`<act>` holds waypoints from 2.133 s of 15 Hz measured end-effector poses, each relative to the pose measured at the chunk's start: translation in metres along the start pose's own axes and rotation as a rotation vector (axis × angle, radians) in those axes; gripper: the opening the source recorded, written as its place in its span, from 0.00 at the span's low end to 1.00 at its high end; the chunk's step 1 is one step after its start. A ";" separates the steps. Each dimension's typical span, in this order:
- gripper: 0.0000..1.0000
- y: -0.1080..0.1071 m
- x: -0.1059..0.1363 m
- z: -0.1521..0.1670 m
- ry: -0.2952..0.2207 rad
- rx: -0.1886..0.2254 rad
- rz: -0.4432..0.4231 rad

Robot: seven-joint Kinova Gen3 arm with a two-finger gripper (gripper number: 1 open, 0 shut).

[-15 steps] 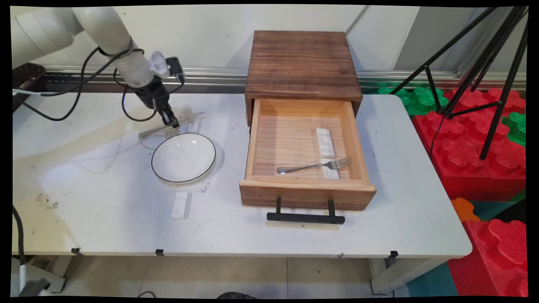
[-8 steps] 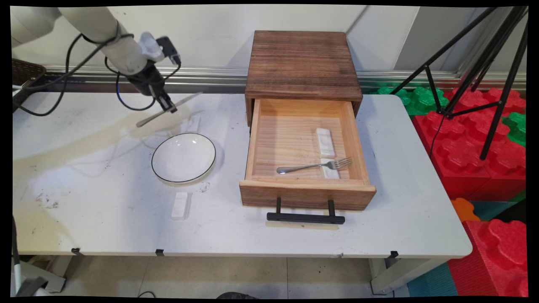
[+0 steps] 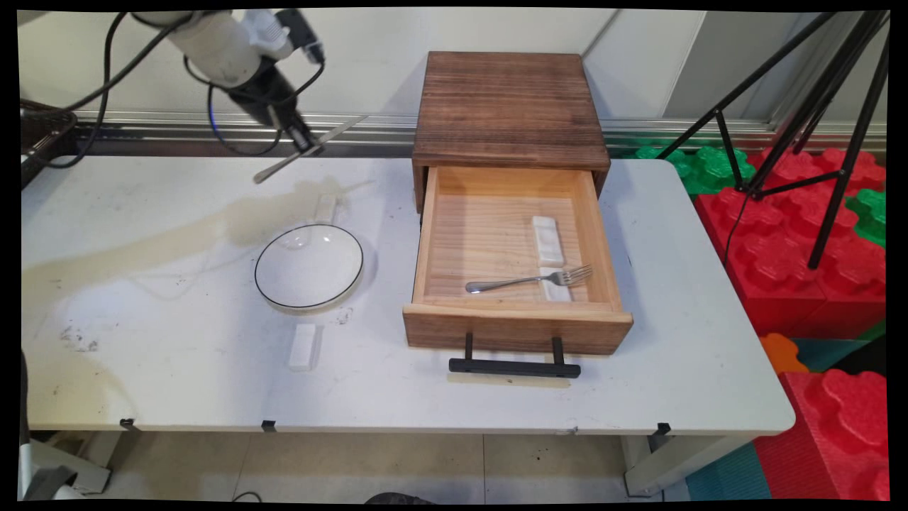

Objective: Place the picked object into the drawer

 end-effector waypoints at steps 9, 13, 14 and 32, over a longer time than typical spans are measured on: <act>0.00 0.051 0.068 -0.037 0.129 -0.056 0.139; 0.00 0.083 0.106 -0.043 0.193 -0.116 0.223; 0.00 0.090 0.115 -0.043 0.207 -0.131 0.242; 0.00 0.175 0.197 0.036 0.334 -0.359 0.368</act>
